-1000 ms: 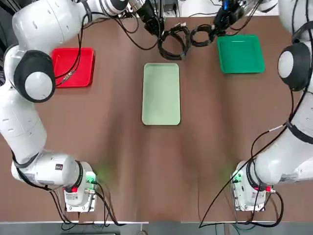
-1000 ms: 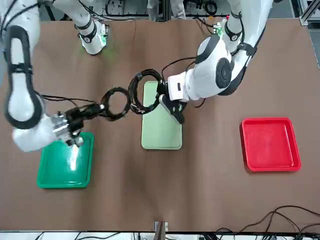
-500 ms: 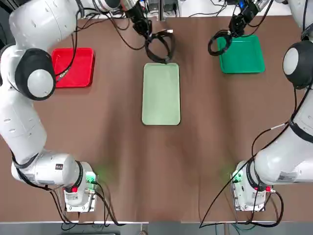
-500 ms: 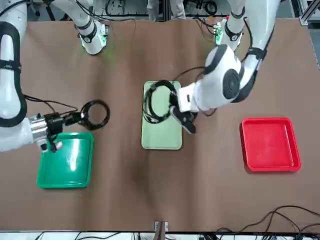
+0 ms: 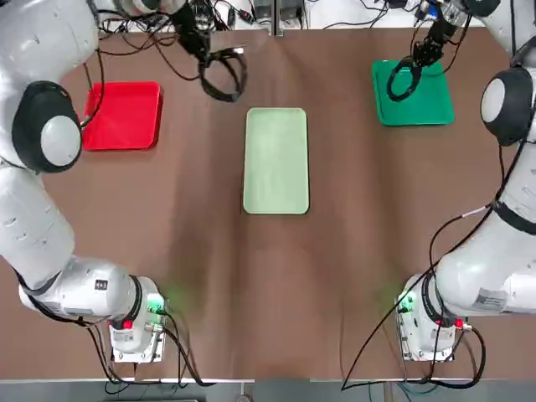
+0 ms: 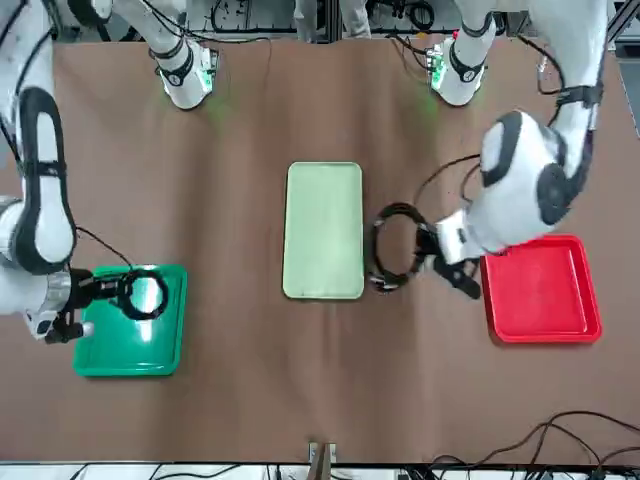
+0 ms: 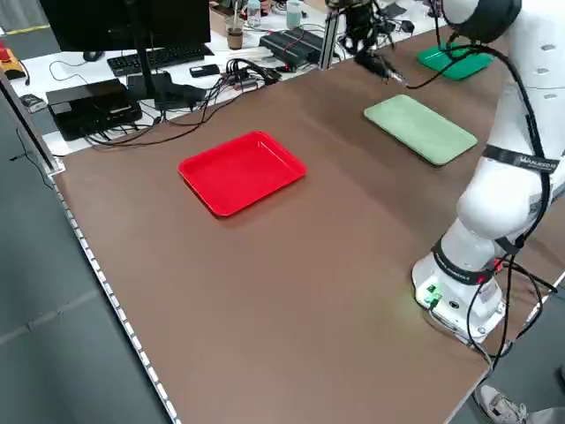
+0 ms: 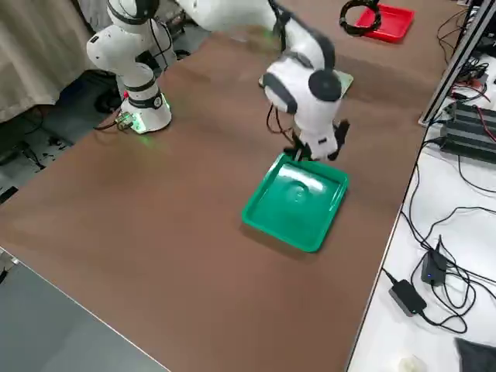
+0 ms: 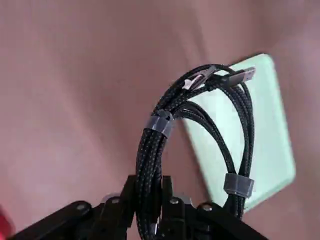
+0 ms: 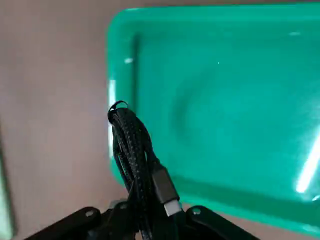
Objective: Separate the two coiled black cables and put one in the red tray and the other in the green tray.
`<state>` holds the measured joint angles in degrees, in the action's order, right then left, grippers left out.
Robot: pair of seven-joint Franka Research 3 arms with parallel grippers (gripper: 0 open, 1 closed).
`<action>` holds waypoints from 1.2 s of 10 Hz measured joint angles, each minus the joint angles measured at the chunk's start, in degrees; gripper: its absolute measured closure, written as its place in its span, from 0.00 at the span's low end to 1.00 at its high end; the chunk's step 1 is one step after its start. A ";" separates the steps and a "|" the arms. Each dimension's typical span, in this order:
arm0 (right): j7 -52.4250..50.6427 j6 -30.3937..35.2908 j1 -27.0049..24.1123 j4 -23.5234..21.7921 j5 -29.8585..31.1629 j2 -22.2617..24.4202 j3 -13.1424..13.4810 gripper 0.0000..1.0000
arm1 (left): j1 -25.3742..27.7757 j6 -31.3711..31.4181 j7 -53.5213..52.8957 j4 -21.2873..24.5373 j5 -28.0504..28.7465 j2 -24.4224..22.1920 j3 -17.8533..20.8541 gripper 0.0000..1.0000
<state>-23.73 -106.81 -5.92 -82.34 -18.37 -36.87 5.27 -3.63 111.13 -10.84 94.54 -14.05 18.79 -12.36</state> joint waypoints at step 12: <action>-4.44 -13.31 -3.93 0.71 0.42 -4.29 -0.21 0.00 | 4.78 14.17 -32.00 7.65 -0.04 6.75 31.23 0.78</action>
<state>-28.17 -120.12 -9.86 -81.63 -17.96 -41.16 5.06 1.15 125.30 -42.84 102.19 -14.09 25.53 18.88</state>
